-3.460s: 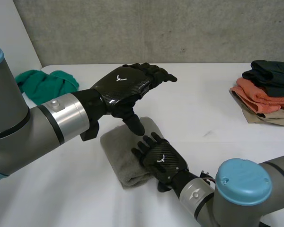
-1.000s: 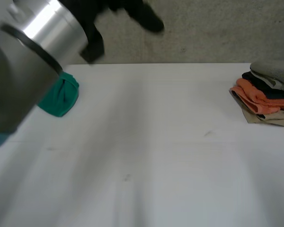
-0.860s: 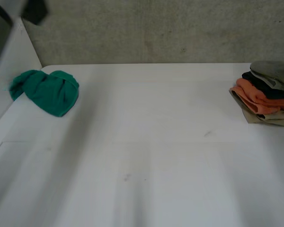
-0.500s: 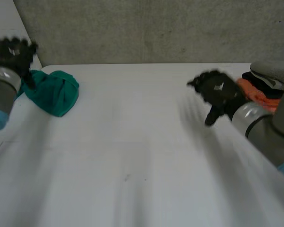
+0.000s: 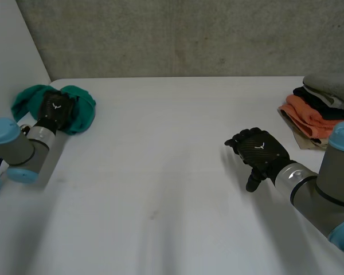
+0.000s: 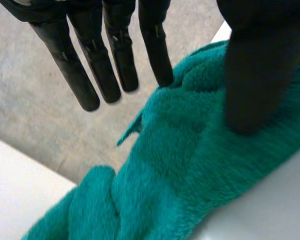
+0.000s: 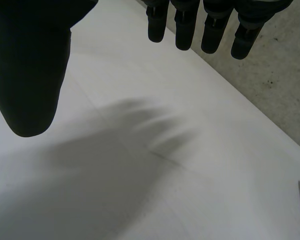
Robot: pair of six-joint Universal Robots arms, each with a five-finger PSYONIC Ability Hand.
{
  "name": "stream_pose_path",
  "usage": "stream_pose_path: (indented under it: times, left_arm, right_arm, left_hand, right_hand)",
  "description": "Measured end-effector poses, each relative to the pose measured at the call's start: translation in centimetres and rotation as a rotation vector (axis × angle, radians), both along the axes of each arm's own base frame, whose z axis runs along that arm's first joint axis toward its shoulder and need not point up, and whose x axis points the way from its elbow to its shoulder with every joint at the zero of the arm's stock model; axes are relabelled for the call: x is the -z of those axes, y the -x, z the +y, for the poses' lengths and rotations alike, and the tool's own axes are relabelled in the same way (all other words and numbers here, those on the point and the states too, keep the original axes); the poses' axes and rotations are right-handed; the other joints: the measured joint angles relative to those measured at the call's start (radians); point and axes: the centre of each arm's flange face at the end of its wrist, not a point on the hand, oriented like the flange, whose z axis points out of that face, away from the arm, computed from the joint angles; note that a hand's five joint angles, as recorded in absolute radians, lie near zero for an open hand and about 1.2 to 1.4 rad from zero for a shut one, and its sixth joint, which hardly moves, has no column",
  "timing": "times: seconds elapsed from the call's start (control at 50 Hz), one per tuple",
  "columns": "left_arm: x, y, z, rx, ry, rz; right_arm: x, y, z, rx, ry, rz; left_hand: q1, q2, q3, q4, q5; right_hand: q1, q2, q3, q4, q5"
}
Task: Fold the laundry.
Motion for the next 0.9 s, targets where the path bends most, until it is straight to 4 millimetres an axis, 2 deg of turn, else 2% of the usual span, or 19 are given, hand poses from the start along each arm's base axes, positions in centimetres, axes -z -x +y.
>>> stream_pose_path:
  times: [0.06, 0.08, 0.14, 0.26, 0.28, 0.32, 0.36, 0.38, 0.42, 0.48, 0.54, 0.62, 0.68, 0.7, 0.72, 0.78, 0.82, 0.88, 0.9]
  left_arm:
    - [-0.2, 0.1, -0.3, 0.017, 0.024, -0.004]
    - [-0.3, 0.2, -0.4, 0.021, 0.032, -0.004]
    - [-0.7, 0.5, -0.3, 0.022, 0.040, -0.003]
    - [-6.1, 2.4, 1.2, 0.013, 0.090, 0.042]
    - [-8.6, 3.3, 2.2, 0.018, 0.112, 0.072]
    - [-10.1, 3.9, 3.0, 0.028, 0.125, 0.094]
    - [-13.4, 5.3, 5.0, 0.057, 0.149, 0.153]
    - [-15.7, 6.6, 6.9, 0.092, 0.158, 0.205]
    - [-18.1, 8.0, 9.4, 0.138, 0.163, 0.268]
    - [-20.9, 9.9, 13.5, 0.220, 0.150, 0.356]
    - [-22.4, 11.8, 18.1, 0.315, 0.112, 0.430]
    - [-22.5, 14.2, 23.6, 0.432, 0.041, 0.482]
    - [-21.1, 16.1, 27.1, 0.510, -0.031, 0.488]
    - [-20.5, 16.7, 27.7, 0.520, -0.051, 0.484]
    - [-20.0, 17.0, 27.9, 0.519, -0.066, 0.480]
    - [-18.2, 17.5, 27.0, 0.463, -0.085, 0.451]
    - [-17.1, 17.1, 25.2, 0.385, -0.073, 0.415]
    - [-15.8, 15.3, 21.4, 0.242, -0.036, 0.335]
    - [-15.1, 14.1, 19.4, 0.175, -0.019, 0.289]
  right_arm:
    - [0.0, 0.0, 0.0, 0.003, 0.001, 0.003]
    - [0.0, 0.0, 0.0, 0.003, 0.002, 0.005]
    - [0.0, 0.1, 0.0, 0.004, 0.005, 0.008]
    - [-0.3, 0.1, 0.0, 0.007, 0.012, 0.011]
    - [-0.3, 0.2, 0.0, 0.007, 0.014, 0.010]
    - [-0.4, 0.2, 0.0, 0.008, 0.016, 0.010]
    - [-0.5, 0.2, 0.0, 0.007, 0.017, 0.009]
    - [-0.6, 0.2, 0.0, 0.009, 0.021, 0.008]
    - [-0.7, 0.3, 0.0, 0.012, 0.025, 0.008]
    - [-1.0, 0.5, -0.1, 0.022, 0.032, 0.008]
    - [-1.4, 0.9, -0.4, 0.045, 0.045, 0.007]
    - [-1.9, 1.6, -0.9, 0.071, 0.060, 0.004]
    - [-2.3, 2.1, -1.2, 0.090, 0.070, 0.002]
    - [-2.3, 2.2, -1.4, 0.095, 0.071, 0.002]
    - [-2.3, 2.4, -1.5, 0.100, 0.072, 0.002]
    - [-2.4, 2.7, -1.7, 0.109, 0.074, 0.001]
    - [-2.4, 2.8, -1.8, 0.112, 0.074, 0.001]
    - [-2.4, 2.9, -1.9, 0.113, 0.075, 0.001]
    - [-2.4, 2.9, -2.0, 0.112, 0.075, 0.000]
  left_hand:
    - [0.322, 0.329, 0.326, 0.330, 0.325]
    - [0.364, 0.409, 0.401, 0.407, 0.392]
    - [0.364, 0.429, 0.426, 0.432, 0.395]
    - [0.364, 0.432, 0.429, 0.434, 0.395]
    - [0.364, 0.432, 0.429, 0.434, 0.395]
    - [0.364, 0.433, 0.429, 0.434, 0.395]
    - [0.364, 0.433, 0.430, 0.435, 0.395]
    - [0.364, 0.433, 0.430, 0.435, 0.395]
    - [0.364, 0.433, 0.430, 0.435, 0.395]
    - [0.364, 0.434, 0.430, 0.438, 0.395]
    - [0.364, 0.434, 0.431, 0.438, 0.395]
    - [0.364, 0.434, 0.431, 0.438, 0.395]
    - [0.361, 0.431, 0.428, 0.436, 0.393]
    - [0.298, 0.381, 0.378, 0.386, 0.344]
    - [0.038, 0.153, 0.152, 0.157, 0.119]
    - [-0.503, -0.356, -0.349, -0.339, -0.370]
    - [-0.596, -0.485, -0.479, -0.490, -0.498]
    - [-0.598, -0.528, -0.522, -0.534, -0.530]
    - [-0.598, -0.529, -0.523, -0.535, -0.530]
  right_hand:
    - [0.000, 0.000, 0.000, 0.000, 0.000]
    - [0.000, 0.000, 0.000, 0.000, 0.000]
    - [0.000, 0.000, 0.000, 0.000, 0.000]
    - [0.000, 0.000, 0.000, 0.000, 0.000]
    - [0.000, 0.000, 0.000, 0.000, 0.000]
    - [0.000, 0.000, 0.000, 0.000, 0.000]
    - [0.000, 0.000, 0.000, 0.000, 0.000]
    - [0.000, 0.000, 0.000, 0.000, 0.000]
    - [0.000, 0.000, 0.000, 0.000, 0.000]
    - [0.000, 0.000, 0.000, 0.000, 0.000]
    - [0.000, 0.000, 0.000, 0.000, 0.000]
    - [0.000, 0.000, 0.000, 0.000, 0.000]
    - [0.000, 0.000, 0.000, 0.000, 0.000]
    - [0.000, 0.000, 0.000, 0.000, 0.000]
    - [0.000, 0.000, 0.000, 0.000, 0.000]
    - [0.000, 0.000, 0.000, 0.000, 0.000]
    - [0.000, 0.000, 0.000, 0.000, 0.000]
    - [0.000, 0.000, 0.000, 0.000, 0.000]
    - [0.000, 0.000, 0.000, 0.000, 0.000]
